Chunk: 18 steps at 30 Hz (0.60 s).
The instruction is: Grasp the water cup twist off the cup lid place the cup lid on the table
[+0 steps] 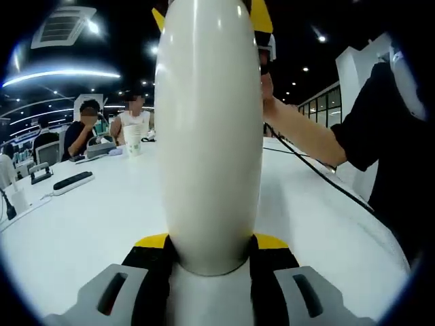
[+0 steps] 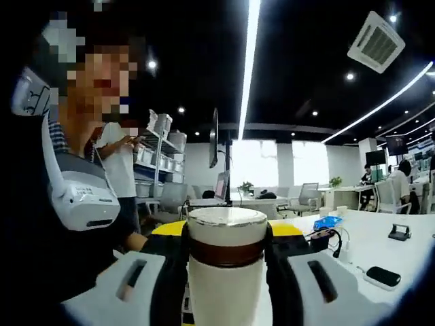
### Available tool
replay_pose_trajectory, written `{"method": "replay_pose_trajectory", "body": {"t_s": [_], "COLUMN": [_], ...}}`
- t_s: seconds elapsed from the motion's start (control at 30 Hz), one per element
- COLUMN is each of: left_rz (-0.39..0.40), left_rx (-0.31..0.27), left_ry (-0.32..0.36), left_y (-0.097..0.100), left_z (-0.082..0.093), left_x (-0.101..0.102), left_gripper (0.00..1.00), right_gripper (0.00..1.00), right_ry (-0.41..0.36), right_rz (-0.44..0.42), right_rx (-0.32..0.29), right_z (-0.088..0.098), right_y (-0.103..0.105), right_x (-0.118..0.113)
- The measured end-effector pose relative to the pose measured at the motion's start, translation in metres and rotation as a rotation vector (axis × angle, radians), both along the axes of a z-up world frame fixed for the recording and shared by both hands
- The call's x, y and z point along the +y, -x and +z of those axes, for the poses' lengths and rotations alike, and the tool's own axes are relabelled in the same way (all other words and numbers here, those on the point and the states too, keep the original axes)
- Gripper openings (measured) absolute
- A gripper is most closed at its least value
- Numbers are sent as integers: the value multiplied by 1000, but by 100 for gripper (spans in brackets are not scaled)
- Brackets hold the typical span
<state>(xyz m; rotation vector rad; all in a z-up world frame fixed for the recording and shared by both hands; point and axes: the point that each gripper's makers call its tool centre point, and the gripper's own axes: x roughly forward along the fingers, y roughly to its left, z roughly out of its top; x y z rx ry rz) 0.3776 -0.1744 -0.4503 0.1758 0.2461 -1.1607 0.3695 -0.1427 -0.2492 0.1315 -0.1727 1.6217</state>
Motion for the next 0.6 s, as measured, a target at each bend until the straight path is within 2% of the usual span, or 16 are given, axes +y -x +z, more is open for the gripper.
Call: {"method": "replay_pose_trajectory", "body": {"t_s": [0.1,0.17,0.2,0.27,0.3,0.37,0.4,0.5,0.6], "left_rz": [0,-1,-1,-1,-1,-1,-1,0,1], "left_rx": [0,0,0,0,0,0,0,0,0], "left_ry": [0,0,0,0,0,-1,-1,-1,-1], "left_y": [0,0,0,0,0,0,0,0,1], "left_z": [0,0,0,0,0,0,0,0,0], "left_x": [0,0,0,0,0,0,0,-1,-2], "left_gripper": [46,46,46,46,46,46,46,46,46], "right_gripper": [48,56,59,63,63,63,63,62,55], "right_ry": [-6,-10,-11,-57,-62,-76,-89,-132,-151], "right_rz": [-72,-185,-199,-316,-381,-473,-520,-593,-646], "right_rx": [29,35,43,104,107,69,90,126,94], "right_z": [-3,-7,-7,-5,-5,-3,-1,4,6], "right_y": [-3,-9,-9,-13,-14,-7,-3,2,4], "right_x": [-4,-10,-11,-20,-23,-24,-25,-24,-19]}}
